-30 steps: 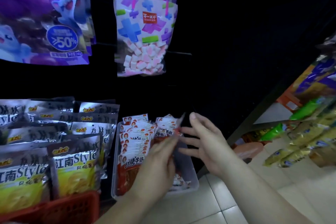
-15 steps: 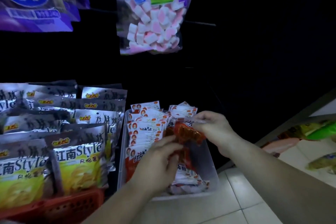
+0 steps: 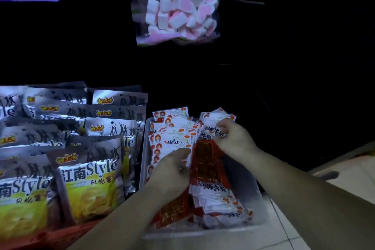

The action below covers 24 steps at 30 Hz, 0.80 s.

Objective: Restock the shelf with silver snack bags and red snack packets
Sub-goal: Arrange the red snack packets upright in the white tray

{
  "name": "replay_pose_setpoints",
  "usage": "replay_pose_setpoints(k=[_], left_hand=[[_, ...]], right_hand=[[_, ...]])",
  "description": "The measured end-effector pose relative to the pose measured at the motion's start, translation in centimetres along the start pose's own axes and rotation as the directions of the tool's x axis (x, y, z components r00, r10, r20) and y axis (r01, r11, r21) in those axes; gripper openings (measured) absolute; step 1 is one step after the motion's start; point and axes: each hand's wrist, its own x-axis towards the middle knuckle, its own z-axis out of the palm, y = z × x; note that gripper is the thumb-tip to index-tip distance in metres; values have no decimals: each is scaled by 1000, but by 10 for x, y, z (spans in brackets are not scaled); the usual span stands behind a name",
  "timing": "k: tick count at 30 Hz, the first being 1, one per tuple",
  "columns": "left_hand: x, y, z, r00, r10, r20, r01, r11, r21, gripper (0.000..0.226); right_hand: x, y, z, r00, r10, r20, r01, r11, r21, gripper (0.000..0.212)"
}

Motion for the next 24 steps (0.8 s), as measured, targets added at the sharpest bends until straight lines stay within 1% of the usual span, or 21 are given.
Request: replay_pose_setpoints(k=[1, 2, 4, 6, 7, 8, 9, 10, 11, 14, 15, 17, 19, 20, 22, 24], left_hand=[[0, 0, -1, 1000, 23, 15, -23, 1000, -5, 50], [1, 0, -1, 999, 36, 30, -36, 999, -3, 54], [1, -4, 1, 998, 46, 47, -46, 999, -4, 59], [1, -10, 3, 997, 49, 63, -48, 999, -20, 57], [0, -11, 3, 996, 56, 63, -55, 998, -23, 56], [-1, -12, 2, 996, 68, 62, -67, 998, -18, 55], [-2, -12, 1, 995, 76, 61, -76, 997, -9, 55], [-2, -12, 1, 995, 77, 68, -76, 997, -9, 55], [-2, -12, 0, 994, 73, 82, -72, 997, -10, 58], [-1, -10, -1, 994, 45, 96, -44, 999, -17, 68], [-1, -8, -1, 994, 51, 95, -47, 998, -37, 73], [-4, -2, -1, 994, 47, 100, -40, 997, -66, 77], [-9, 6, -1, 993, 57, 101, -46, 993, -105, 70], [-11, 10, -3, 995, 70, 71, -60, 989, -134, 63], [-16, 21, -6, 994, 107, -36, -113, 969, -220, 53], [-26, 38, -12, 986, 140, -92, -163, 924, -347, 62]], right_hand=[[5, -1, 10, 999, 20, -30, -19, 1000, 21, 43], [8, -1, 21, 998, 38, -48, -36, 999, 37, 48], [11, -3, 39, 995, 51, -81, -49, 999, 25, 49], [12, -2, 49, 992, 34, -119, -42, 997, -64, 40], [13, -1, 50, 991, 8, -135, -26, 991, -133, 29], [12, 0, 48, 991, -22, -135, -5, 981, -193, 13], [11, 2, 44, 992, -42, -118, 15, 975, -223, 5], [8, 5, 39, 992, -46, -115, 19, 973, -231, 13], [5, 7, 32, 994, -24, -107, 1, 976, -217, 17], [-10, 9, 4, 995, 45, -89, -59, 985, -160, 16], [-15, 9, -7, 995, 55, -84, -66, 990, -128, 15], [-21, 6, -25, 996, 52, -77, -52, 999, 9, 13], [-30, -2, -42, 996, 67, -63, -56, 984, 172, 16], [-37, -8, -51, 996, 72, -48, -59, 968, 242, 17], [-56, -23, -68, 999, 40, 25, -46, 928, 369, 20], [-77, -37, -81, 997, -8, 73, -27, 886, 463, 16]])
